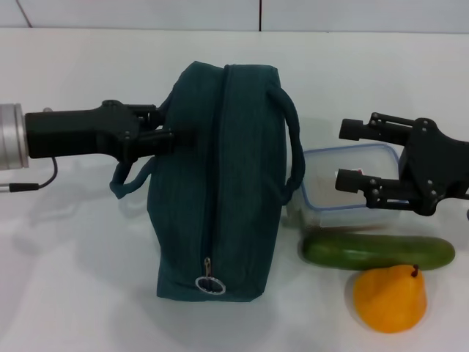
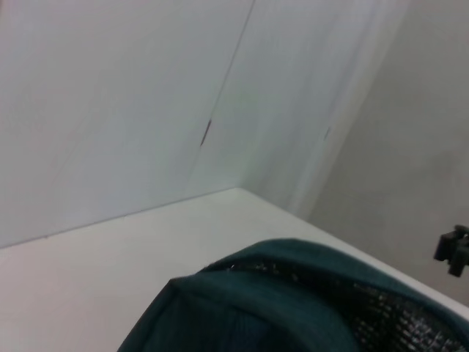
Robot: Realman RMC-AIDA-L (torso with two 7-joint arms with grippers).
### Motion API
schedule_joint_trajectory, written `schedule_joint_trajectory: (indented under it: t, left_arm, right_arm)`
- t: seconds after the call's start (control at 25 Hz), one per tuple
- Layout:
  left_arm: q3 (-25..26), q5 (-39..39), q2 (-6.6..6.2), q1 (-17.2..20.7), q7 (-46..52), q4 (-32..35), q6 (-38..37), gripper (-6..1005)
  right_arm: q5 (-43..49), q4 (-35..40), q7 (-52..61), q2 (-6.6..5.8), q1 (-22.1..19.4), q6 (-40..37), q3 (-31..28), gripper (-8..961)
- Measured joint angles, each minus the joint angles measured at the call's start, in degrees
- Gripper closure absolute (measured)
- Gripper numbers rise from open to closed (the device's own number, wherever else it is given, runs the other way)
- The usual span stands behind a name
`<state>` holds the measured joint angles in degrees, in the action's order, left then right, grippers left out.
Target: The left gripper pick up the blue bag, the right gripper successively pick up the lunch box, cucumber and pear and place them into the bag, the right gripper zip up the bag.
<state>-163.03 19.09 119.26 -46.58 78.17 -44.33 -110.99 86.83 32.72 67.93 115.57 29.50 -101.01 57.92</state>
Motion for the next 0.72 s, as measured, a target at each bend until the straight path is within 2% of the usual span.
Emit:
schedule_joint_trajectory:
  t: [0.12,0.32,0.56,0.72]
  left_arm:
    - [0.00,-0.36,0.00,-0.02,-0.04,0.60,0.81,403]
    - [0.00,-0.52,-0.01,-0.45,1.50,1.30,2.09,646]
    - [0.00,2.02,-0.05,-0.24,0.97,2.16,2.29,794]
    - [0.00,2.42,-0.19,-0.31,0.67,4.40,3.76,873]
  right_arm:
    - [-0.04,-0.34,-0.05,0.17,-0.41,0.00,0.00,217]
    - [-0.09,-2.88,-0.28,0.24,-0.94,0.45,-0.47,217]
    - [-1.95,-7.30,-0.97,0.09,-1.85,1.47,-0.74,217]
    - [-9.55,-14.47,-3.52,0.08,-2.99,2.11,-0.80,217]
